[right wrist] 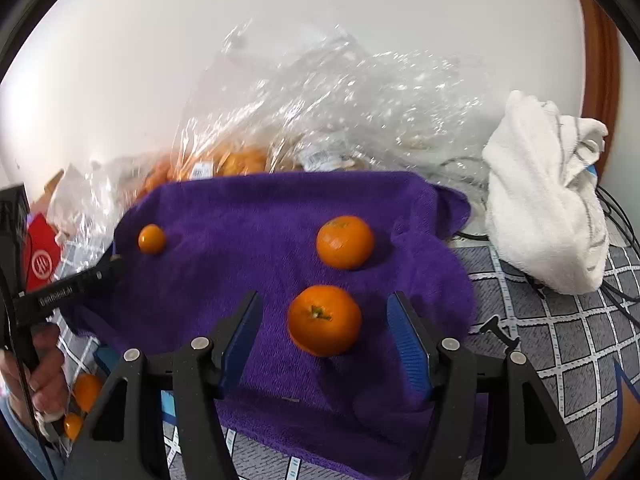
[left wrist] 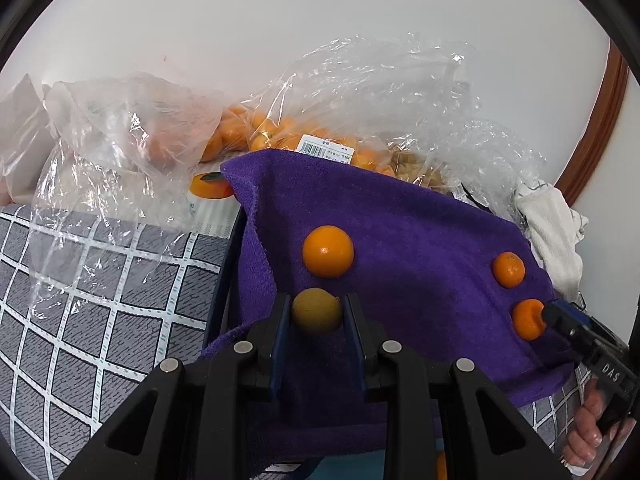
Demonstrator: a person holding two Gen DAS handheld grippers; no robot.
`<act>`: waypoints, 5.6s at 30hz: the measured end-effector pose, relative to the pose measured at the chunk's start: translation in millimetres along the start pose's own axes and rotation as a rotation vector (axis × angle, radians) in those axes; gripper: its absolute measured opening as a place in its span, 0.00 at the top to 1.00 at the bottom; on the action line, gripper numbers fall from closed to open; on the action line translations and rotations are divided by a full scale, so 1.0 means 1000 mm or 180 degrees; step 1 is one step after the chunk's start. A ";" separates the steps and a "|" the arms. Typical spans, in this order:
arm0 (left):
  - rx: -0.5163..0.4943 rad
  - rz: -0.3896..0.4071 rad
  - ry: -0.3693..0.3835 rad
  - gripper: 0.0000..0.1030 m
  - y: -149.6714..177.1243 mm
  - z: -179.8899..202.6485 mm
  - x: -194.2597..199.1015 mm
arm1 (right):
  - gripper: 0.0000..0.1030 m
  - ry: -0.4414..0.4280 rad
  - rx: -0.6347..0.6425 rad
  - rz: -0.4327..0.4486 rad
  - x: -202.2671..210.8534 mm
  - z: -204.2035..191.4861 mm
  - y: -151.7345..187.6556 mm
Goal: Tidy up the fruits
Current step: 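Open the right gripper to set the orange on the towel, then open the left gripper to drop the yellow-green fruit onto the towel, then move both tools down to the fruits beside the blue star cloth, then grasp a yellow-green fruit with the right gripper while the left grasps a large orange, then lift both held fruits and carry them over the purple towel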
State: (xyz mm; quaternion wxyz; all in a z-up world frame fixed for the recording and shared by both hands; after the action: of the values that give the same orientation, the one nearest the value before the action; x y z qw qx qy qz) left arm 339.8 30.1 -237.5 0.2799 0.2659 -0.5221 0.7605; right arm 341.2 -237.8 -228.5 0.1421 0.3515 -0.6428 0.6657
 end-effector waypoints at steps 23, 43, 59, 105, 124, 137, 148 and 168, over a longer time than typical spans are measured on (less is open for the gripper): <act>0.0107 0.0028 0.0166 0.71 -0.005 -0.003 0.014 | 0.38 0.0413 -0.0025 0.0380 0.085 -0.012 -0.011; -0.0256 0.0394 0.0044 0.56 0.006 -0.031 0.129 | 0.41 -0.0096 0.0069 -0.0257 0.091 -0.090 0.077; -0.0200 0.0038 -0.0037 0.56 0.077 -0.065 0.141 | 0.74 -0.0329 0.0456 -0.0576 0.057 -0.153 0.123; -0.0027 -0.0217 0.0955 0.70 0.136 -0.024 0.121 | 0.74 0.0099 0.0126 -0.0372 0.087 -0.050 0.138; 0.0021 -0.0070 0.0933 0.70 0.134 -0.027 0.130 | 0.74 0.0017 -0.0069 -0.0274 0.094 -0.043 0.137; -0.0235 0.0283 0.0652 0.70 0.100 -0.020 0.181 | 0.74 0.0237 -0.0014 -0.0028 0.128 -0.029 0.092; -0.0130 0.0471 0.0496 0.70 0.032 -0.002 0.186 | 0.74 0.0294 -0.0080 0.0228 0.138 -0.014 0.024; 0.0222 0.0409 0.0406 0.70 -0.028 0.007 0.102 | 0.74 -0.0093 -0.0177 -0.0281 0.024 -0.005 0.008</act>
State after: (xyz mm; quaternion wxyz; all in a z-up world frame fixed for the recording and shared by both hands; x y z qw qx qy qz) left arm 288.2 47.3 -146.4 0.2538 0.1924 -0.4924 0.8100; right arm 317.1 -240.1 -218.7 0.1716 0.3851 -0.6469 0.6354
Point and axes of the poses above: each gripper's, at about its wrist camera, not at the fingertips, and x roughly against the way its jaws point, z to its right, y to its underside, the point moved 6 cm from there along -x, roughly the way its jaws point, and after that the axes turned 7 degrees about x, right-handed, at the moved point
